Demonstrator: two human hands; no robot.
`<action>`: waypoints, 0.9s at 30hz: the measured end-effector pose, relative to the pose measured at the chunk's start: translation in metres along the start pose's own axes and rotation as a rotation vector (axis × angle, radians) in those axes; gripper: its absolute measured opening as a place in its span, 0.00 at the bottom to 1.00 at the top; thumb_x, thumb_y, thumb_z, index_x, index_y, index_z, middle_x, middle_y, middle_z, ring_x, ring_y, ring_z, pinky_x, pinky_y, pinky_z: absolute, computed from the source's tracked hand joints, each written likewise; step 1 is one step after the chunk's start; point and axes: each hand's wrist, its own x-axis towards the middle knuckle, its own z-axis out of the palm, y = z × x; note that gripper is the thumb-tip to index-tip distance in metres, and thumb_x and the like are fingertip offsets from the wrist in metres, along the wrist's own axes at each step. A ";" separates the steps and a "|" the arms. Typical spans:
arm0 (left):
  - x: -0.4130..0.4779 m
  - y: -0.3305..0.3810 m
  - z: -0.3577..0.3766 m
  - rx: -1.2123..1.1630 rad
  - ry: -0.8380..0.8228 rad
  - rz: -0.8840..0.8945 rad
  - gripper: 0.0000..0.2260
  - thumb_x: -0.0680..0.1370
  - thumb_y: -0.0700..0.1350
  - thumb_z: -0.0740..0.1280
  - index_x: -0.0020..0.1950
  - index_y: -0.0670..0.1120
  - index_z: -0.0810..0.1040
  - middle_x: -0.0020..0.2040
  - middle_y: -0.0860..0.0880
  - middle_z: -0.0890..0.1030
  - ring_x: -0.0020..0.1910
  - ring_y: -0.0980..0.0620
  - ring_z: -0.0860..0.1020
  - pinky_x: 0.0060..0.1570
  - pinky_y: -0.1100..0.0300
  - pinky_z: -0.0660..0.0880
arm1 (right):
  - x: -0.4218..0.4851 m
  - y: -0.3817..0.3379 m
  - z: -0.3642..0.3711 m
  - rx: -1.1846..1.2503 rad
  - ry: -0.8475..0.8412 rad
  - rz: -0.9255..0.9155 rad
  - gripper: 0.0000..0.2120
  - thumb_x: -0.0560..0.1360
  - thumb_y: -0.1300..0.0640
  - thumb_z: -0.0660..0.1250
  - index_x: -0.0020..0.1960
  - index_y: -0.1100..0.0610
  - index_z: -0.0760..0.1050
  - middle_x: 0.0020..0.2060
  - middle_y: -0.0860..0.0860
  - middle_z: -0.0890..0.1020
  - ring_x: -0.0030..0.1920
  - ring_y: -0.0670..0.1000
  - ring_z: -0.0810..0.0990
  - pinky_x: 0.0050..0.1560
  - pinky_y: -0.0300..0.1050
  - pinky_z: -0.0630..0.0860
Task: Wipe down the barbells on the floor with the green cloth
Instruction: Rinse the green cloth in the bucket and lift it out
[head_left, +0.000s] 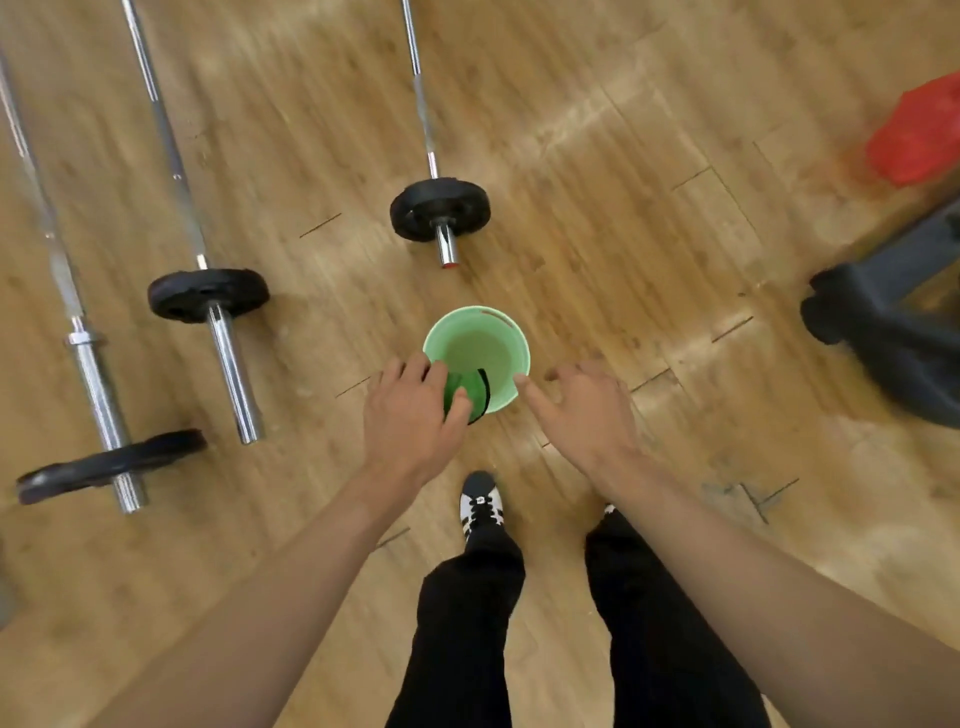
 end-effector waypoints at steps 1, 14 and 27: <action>0.002 0.003 0.009 -0.017 0.006 -0.040 0.20 0.78 0.53 0.56 0.47 0.40 0.81 0.46 0.44 0.80 0.44 0.41 0.74 0.46 0.47 0.72 | 0.013 0.001 0.004 0.028 -0.022 -0.040 0.30 0.80 0.32 0.59 0.62 0.55 0.82 0.57 0.54 0.84 0.61 0.57 0.78 0.62 0.52 0.71; 0.026 0.045 0.137 -0.500 0.187 -0.488 0.14 0.81 0.49 0.61 0.61 0.43 0.79 0.57 0.48 0.72 0.57 0.47 0.71 0.55 0.52 0.73 | 0.141 0.027 0.072 0.626 -0.480 -0.212 0.04 0.80 0.62 0.69 0.50 0.63 0.79 0.47 0.62 0.84 0.46 0.55 0.82 0.56 0.57 0.78; 0.056 -0.066 0.233 -1.410 -0.093 -0.466 0.22 0.72 0.40 0.78 0.66 0.48 0.81 0.57 0.48 0.86 0.60 0.48 0.83 0.61 0.52 0.78 | 0.243 0.042 0.116 0.219 -0.583 -0.874 0.05 0.82 0.58 0.69 0.54 0.56 0.83 0.45 0.50 0.86 0.48 0.51 0.85 0.52 0.57 0.80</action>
